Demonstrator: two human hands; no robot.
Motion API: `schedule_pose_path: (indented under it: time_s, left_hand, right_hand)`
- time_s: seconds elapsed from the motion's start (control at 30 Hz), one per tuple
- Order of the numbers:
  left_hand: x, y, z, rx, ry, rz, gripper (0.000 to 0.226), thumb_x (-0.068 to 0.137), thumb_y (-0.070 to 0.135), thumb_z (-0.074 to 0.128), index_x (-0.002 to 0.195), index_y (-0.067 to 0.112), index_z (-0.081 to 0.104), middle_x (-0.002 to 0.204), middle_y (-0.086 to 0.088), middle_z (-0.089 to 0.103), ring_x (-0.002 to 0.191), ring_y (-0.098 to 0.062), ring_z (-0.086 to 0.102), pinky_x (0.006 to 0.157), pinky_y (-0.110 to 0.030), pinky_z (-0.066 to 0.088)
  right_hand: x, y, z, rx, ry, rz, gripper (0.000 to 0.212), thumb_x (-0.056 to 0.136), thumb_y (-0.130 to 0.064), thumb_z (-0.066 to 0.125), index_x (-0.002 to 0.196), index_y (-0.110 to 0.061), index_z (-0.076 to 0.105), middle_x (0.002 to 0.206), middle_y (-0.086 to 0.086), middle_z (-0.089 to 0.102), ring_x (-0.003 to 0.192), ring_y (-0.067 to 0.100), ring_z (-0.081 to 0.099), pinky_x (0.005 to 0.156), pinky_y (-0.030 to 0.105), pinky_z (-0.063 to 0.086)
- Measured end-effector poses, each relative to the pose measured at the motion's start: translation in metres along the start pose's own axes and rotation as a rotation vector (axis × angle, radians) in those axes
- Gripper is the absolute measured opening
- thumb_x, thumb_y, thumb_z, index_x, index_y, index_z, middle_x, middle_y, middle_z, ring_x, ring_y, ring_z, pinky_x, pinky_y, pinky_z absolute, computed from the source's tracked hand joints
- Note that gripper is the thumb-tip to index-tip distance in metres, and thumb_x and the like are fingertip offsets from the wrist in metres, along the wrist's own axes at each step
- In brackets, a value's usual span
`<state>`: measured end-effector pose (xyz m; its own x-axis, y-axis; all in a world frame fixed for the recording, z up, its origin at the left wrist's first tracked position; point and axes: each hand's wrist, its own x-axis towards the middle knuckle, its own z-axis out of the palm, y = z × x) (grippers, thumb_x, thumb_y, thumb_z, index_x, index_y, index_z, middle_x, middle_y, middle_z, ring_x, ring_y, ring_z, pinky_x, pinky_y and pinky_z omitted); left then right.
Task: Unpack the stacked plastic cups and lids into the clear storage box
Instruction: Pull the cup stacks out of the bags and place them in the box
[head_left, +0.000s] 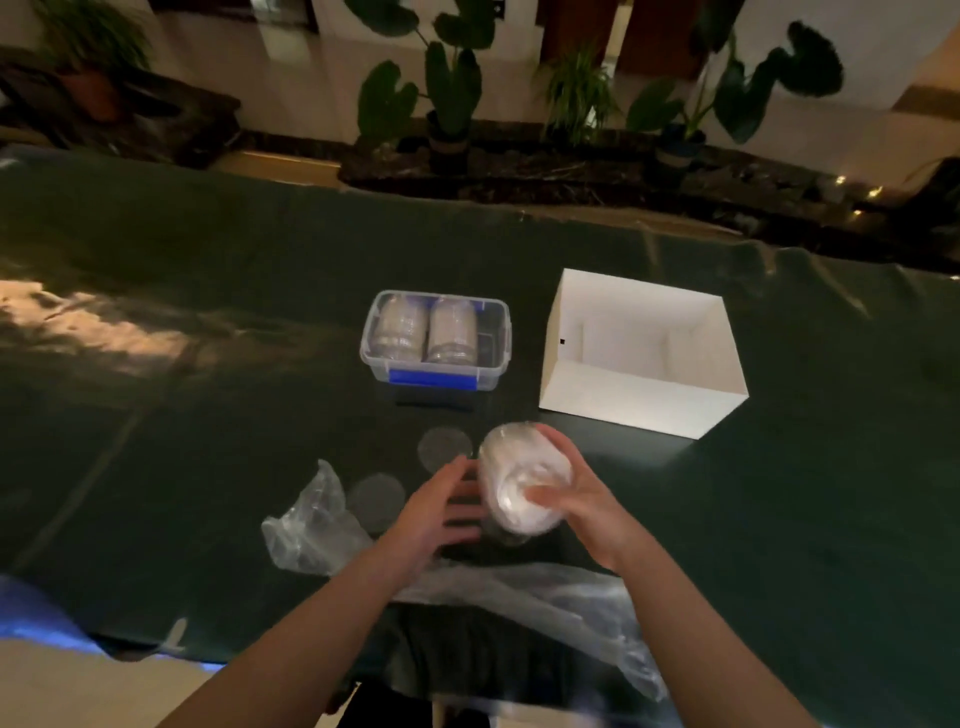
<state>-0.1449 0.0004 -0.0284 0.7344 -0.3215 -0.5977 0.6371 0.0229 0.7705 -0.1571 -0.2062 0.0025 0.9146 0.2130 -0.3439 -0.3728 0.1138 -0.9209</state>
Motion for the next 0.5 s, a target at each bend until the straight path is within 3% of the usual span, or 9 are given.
schedule_pose_path:
  time_s: [0.07, 0.17, 0.27, 0.4, 0.5]
  left_hand:
    - [-0.002, 0.017, -0.003, -0.385, -0.221, -0.139, 0.060, 0.089, 0.065, 0.048, 0.127, 0.021, 0.061, 0.129, -0.017, 0.063, 0.115, -0.038, 0.062, 0.088, -0.056, 0.053]
    - [-0.006, 0.031, -0.025, -0.586, -0.318, -0.172, 0.074, 0.079, 0.062, 0.069, 0.135, 0.017, 0.055, 0.140, -0.022, 0.053, 0.126, -0.042, 0.051, 0.100, -0.062, 0.042]
    - [-0.001, 0.040, -0.043, -0.558, -0.246, -0.099, 0.076, 0.070, 0.055, 0.080, 0.132, 0.016, 0.060, 0.134, -0.019, 0.059, 0.121, -0.038, 0.057, 0.090, -0.054, 0.050]
    - [0.013, 0.058, -0.070, -0.505, -0.154, 0.007, 0.067, 0.075, 0.050, 0.079, 0.131, 0.019, 0.059, 0.129, -0.018, 0.063, 0.116, -0.035, 0.062, 0.083, -0.048, 0.053]
    - [0.025, 0.075, -0.093, -0.397, -0.144, 0.080, 0.053, 0.081, 0.051, 0.073, 0.126, 0.025, 0.061, 0.126, -0.016, 0.065, 0.114, -0.036, 0.063, 0.081, -0.052, 0.055]
  right_hand:
    - [0.010, 0.002, 0.018, -0.232, -0.005, -0.085, 0.091, 0.062, -0.014, 0.086, 0.136, -0.044, 0.043, 0.135, -0.013, 0.049, 0.121, 0.015, 0.055, 0.096, 0.035, 0.054]
    - [0.028, 0.003, 0.046, -0.469, -0.003, -0.216, 0.098, 0.056, -0.034, 0.092, 0.134, -0.053, 0.036, 0.128, -0.031, 0.046, 0.120, -0.005, 0.049, 0.091, 0.018, 0.051]
    - [0.048, -0.001, 0.070, -0.610, 0.015, -0.321, 0.103, 0.054, -0.053, 0.089, 0.139, -0.047, 0.032, 0.132, -0.025, 0.042, 0.125, -0.001, 0.046, 0.097, 0.023, 0.048]
    - [0.074, -0.016, 0.088, -0.547, -0.086, -0.261, 0.105, 0.056, -0.050, 0.090, 0.140, -0.042, 0.028, 0.136, -0.017, 0.042, 0.128, 0.006, 0.048, 0.100, 0.029, 0.049]
    - [0.093, -0.037, 0.093, -0.433, -0.190, -0.140, 0.079, 0.073, -0.048, 0.080, 0.136, -0.048, 0.032, 0.135, -0.022, 0.045, 0.124, 0.000, 0.050, 0.094, 0.023, 0.052]
